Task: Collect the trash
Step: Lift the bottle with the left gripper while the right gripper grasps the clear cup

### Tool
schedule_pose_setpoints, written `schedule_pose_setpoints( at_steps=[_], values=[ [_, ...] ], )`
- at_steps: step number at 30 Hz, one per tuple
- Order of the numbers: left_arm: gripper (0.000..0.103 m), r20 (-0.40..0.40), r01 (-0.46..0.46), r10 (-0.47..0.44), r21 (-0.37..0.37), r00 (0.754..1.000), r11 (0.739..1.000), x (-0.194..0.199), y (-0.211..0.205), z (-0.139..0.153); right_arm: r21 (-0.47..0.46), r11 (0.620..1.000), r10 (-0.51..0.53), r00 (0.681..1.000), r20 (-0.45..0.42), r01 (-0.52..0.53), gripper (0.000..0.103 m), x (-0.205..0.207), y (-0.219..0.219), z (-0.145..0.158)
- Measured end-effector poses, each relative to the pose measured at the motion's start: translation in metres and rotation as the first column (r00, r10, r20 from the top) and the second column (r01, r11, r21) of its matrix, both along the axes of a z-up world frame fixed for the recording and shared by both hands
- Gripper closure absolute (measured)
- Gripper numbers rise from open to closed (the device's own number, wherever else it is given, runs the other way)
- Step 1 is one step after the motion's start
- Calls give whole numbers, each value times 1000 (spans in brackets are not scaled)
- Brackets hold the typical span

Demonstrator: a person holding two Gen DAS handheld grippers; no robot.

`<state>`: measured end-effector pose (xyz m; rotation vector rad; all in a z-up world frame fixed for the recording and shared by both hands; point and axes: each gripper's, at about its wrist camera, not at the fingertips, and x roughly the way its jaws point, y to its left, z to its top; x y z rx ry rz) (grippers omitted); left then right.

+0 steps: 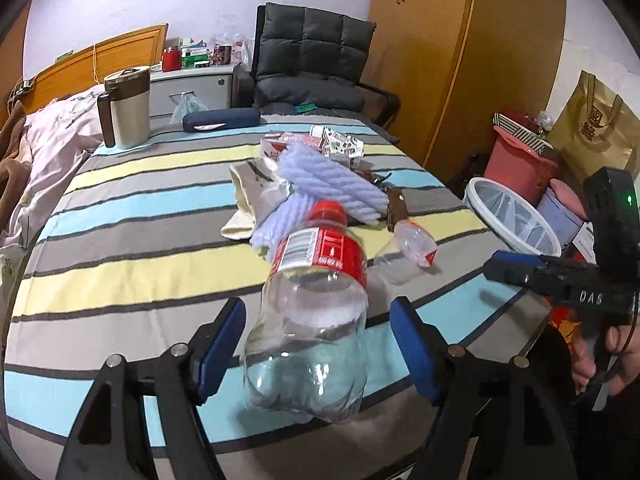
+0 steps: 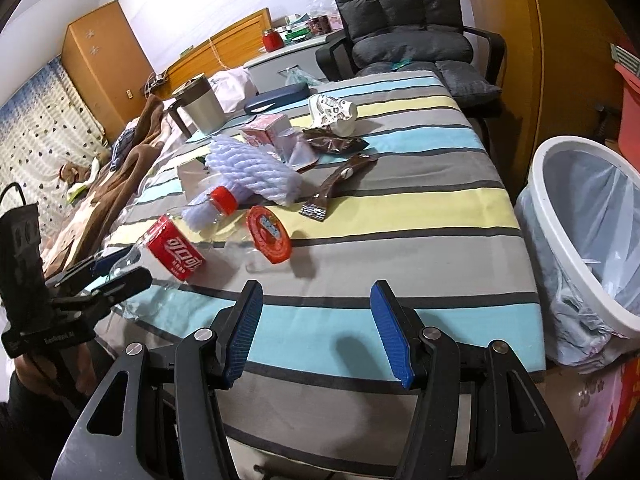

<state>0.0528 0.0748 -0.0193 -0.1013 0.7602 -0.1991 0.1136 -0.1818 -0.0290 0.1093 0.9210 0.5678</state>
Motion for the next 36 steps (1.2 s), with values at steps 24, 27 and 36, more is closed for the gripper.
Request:
schedule_pose_setpoints(
  at_steps=[24,27,36],
  values=[
    [39,-25,-72,70,-87,997,994,-8,17,-15,25,997,-72,993,-92,74,62,44,32,-12],
    [39,-15,-95,94,-88,995,992,-10,21,-13,54,996,-63,993,-103,69,62,34,36,-7],
    [39,12,-144,145,-88,989,986,-14,30,-8,105,993,-37,987,-156,54,61,43,67,-11]
  ],
)
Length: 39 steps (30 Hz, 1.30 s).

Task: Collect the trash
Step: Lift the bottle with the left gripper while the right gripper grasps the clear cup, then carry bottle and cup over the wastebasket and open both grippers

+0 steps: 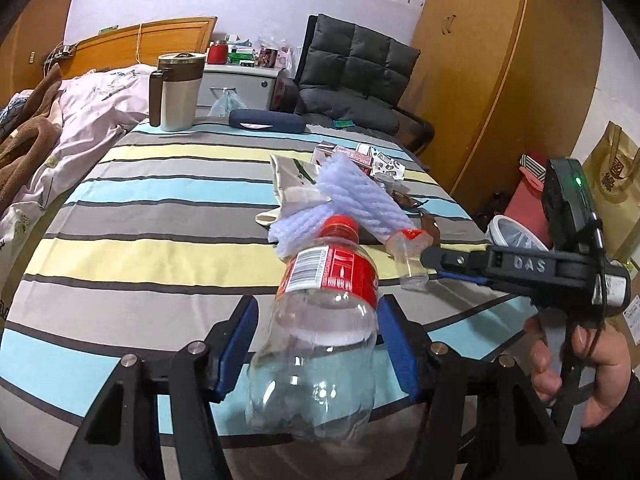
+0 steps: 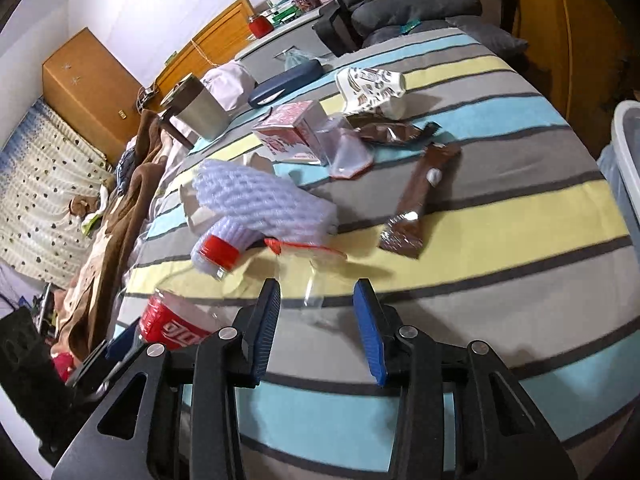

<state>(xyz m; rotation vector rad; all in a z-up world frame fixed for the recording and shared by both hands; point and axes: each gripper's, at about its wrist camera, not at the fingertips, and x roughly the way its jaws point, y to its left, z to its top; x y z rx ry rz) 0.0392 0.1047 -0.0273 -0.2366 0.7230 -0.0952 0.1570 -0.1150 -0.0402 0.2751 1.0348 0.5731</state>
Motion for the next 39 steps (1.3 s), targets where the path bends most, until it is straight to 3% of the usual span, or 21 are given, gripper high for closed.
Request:
schedule_pose_setpoints(
  at_steps=[3,11,13,15,18,32,39],
  values=[
    [36,-20,14,-14,-11,1000,1000,1,1,-4,-13,1000,14,1000,16,-14,54,3,9,2],
    [35,-52,49,-49,-1,997,999,7,-5,-10,-73,997,41,999,-1,-41,54,11,17,-7],
    [35,-59,54,-54,7,997,999,7,-7,-11,-75,996,45,999,6,-44,56,10,15,-9],
    [35,-74,62,-62,1,995,998,9,-8,-15,-81,996,48,999,11,-47,66,10,13,-8],
    [36,-94,56,-56,-11,994,998,11,-7,-20,-74,996,60,998,15,-58,68,9,10,-7],
    [39,-58,42,-42,-2,997,999,2,-14,-14,-76,997,40,996,74,-35,68,-19,-26,8],
    [39,-11,76,-77,-8,997,997,-10,-28,0,-79,997,3,995,100,5,68,-28,-42,17]
  ],
)
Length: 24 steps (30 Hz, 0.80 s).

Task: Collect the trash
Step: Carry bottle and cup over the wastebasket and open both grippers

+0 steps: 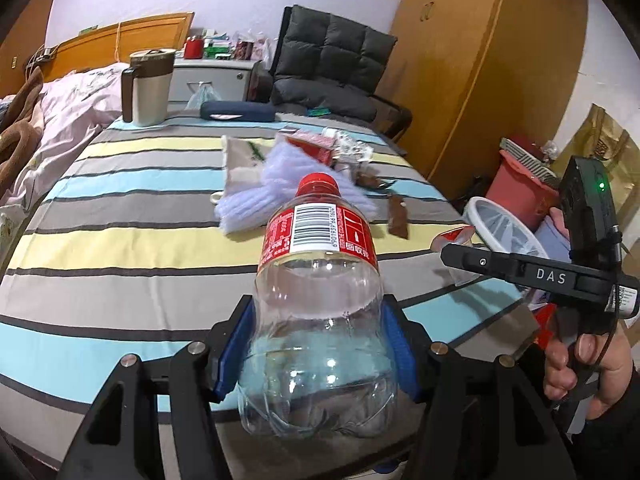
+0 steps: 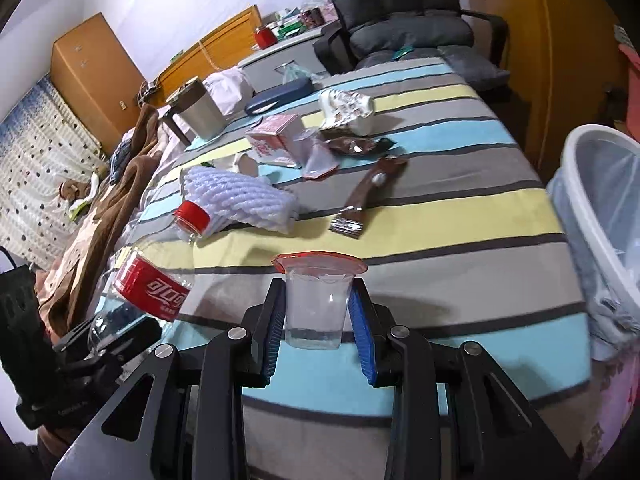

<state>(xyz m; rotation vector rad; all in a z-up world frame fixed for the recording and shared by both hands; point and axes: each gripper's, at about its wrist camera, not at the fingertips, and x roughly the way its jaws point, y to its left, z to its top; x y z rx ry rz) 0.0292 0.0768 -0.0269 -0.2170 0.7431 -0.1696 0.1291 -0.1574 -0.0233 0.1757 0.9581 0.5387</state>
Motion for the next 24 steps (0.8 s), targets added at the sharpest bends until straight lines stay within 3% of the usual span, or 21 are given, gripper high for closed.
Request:
schedule_pose_setpoints(
  at_steps=[13,24],
  values=[
    [39,-7,69,-69,2,998,998,12,-36,1,10,997,-78,997,28,78,68,-6,-33,2],
    [39,17,193,-193,13,981,981,41,-87,15,16,978,-207,976,65,206,68,-10,-86,10]
  ],
)
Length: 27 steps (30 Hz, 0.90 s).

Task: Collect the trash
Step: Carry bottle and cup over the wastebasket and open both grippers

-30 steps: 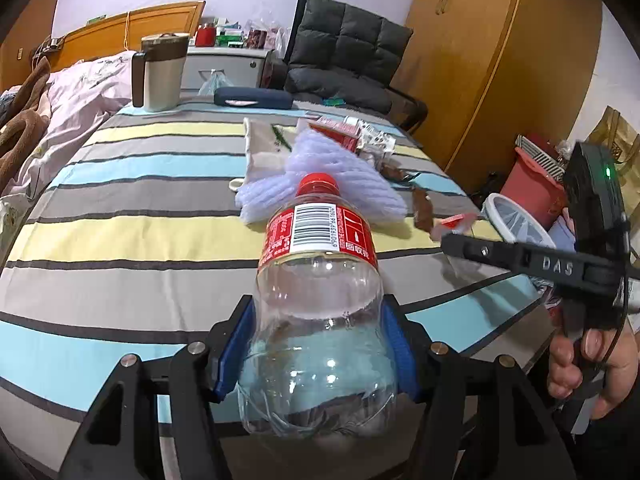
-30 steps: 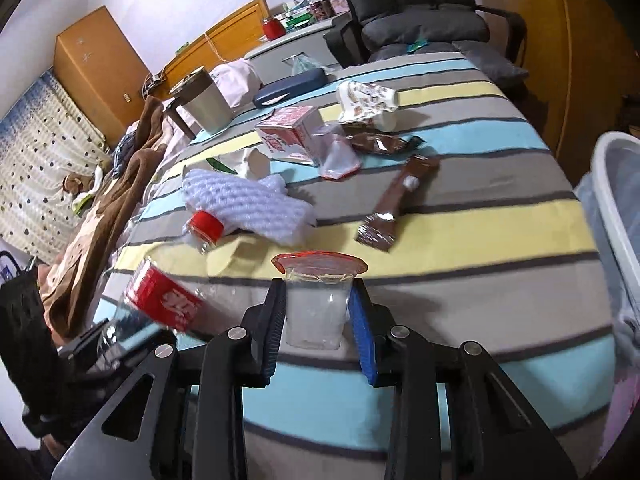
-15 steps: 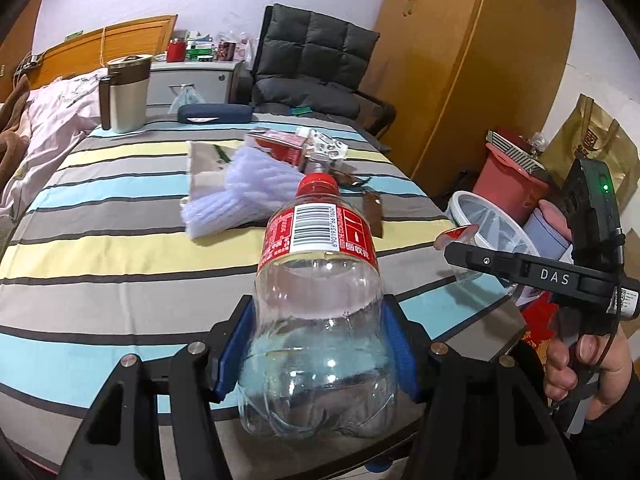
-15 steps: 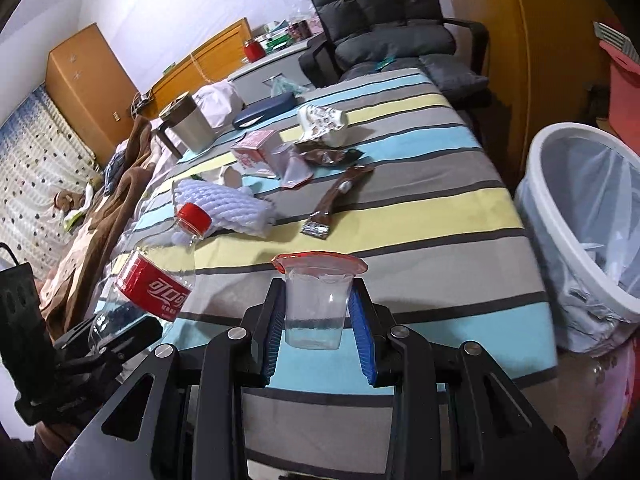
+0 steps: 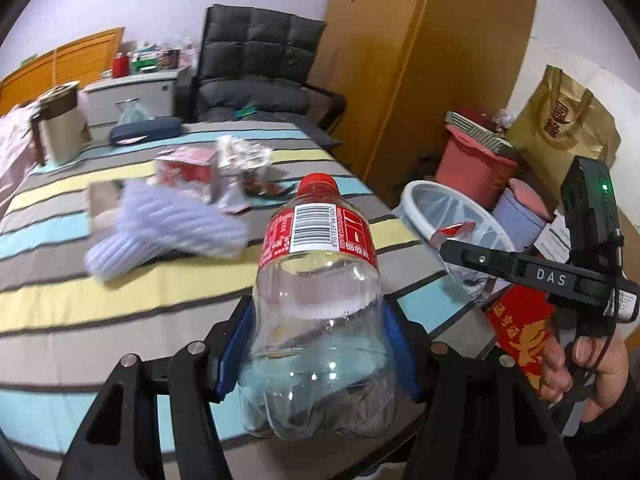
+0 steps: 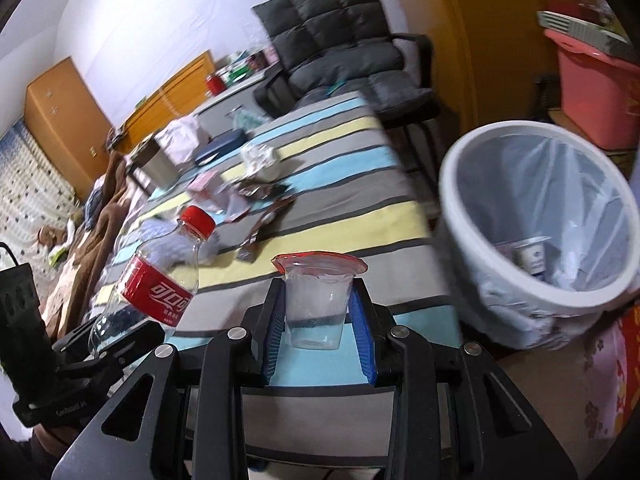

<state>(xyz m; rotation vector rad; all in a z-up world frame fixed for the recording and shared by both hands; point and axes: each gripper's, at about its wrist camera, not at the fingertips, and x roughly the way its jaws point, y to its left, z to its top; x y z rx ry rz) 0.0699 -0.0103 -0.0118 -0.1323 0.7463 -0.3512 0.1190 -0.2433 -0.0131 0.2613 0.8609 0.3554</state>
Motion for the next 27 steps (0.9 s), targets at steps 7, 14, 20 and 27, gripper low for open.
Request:
schedule_pose_setpoints(
  at_steps=[7,14,20,27],
  values=[
    [39,8,77,-77,3,997,997,23,-43,5,-8,994,-110,994,12,110,68,-2,-43,1],
    [39,16,163,-164,11,986,987,44,-87,10,-20,980,-199,980,19,200,68,0,-77,-2],
    [39,11,232,-232,5,973,973,69,-126,13,-47,965,-257,966,18,258,68,-1,-100,-3],
    [39,-21,324,-324,-9,946,946,91,-167,7,-64,954,-294,956,-4,293,68,3,-118,-11]
  ],
)
